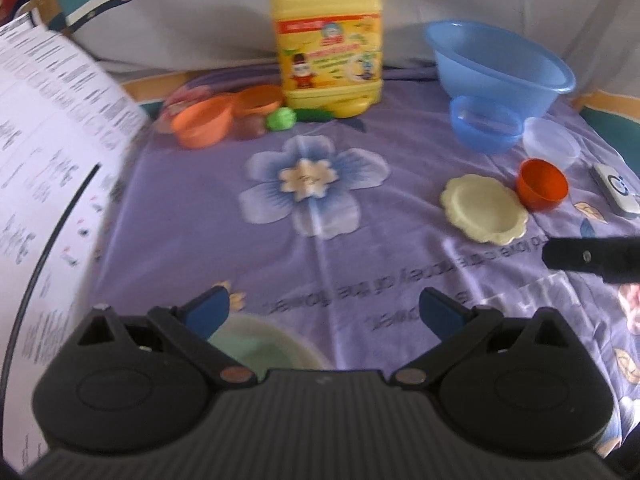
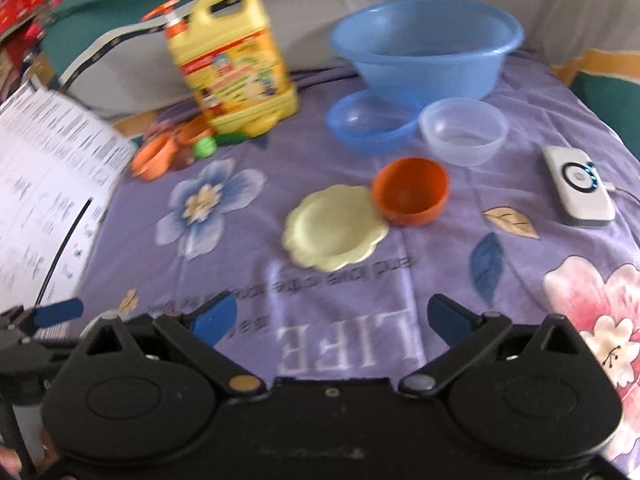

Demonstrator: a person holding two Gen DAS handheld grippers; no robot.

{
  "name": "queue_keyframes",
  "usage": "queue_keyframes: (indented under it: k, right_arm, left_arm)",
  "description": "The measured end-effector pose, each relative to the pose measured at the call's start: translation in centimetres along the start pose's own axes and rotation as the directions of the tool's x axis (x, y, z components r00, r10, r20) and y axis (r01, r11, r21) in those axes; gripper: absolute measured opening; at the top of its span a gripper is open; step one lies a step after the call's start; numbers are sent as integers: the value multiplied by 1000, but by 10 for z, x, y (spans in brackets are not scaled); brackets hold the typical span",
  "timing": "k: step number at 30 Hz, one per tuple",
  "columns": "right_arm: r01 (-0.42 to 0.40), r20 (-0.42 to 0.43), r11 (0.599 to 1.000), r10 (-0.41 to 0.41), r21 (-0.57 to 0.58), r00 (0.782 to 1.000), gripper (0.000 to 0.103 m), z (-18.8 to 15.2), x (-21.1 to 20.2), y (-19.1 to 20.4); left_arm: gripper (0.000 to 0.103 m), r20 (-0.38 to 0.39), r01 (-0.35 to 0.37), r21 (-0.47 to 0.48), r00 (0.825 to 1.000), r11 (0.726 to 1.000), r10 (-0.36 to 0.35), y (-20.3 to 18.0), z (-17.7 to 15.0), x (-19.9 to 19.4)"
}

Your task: Organize plates and bowls

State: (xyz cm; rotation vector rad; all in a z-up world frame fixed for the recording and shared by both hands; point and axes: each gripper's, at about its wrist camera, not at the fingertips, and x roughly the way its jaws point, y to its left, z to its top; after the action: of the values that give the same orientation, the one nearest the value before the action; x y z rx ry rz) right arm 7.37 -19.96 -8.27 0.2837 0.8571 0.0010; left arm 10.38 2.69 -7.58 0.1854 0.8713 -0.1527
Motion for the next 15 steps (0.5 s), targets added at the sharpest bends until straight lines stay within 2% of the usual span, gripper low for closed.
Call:
queue_keyframes:
  k: [6, 10, 15]
  right_arm:
    - [-5, -25, 995, 8, 102, 1000, 88, 16, 24, -29]
    - [-14, -39, 990, 20, 142, 999, 71, 23, 43, -39]
    - [-27, -53, 985, 37, 172, 998, 58, 28, 62, -43]
  left_arm:
    - [103, -8, 42, 54, 999, 998, -42, -29, 20, 24]
    - [102, 0, 75, 84, 997, 994, -75, -45, 32, 40]
    - [91, -16, 128, 85, 992, 988, -127, -56, 47, 63]
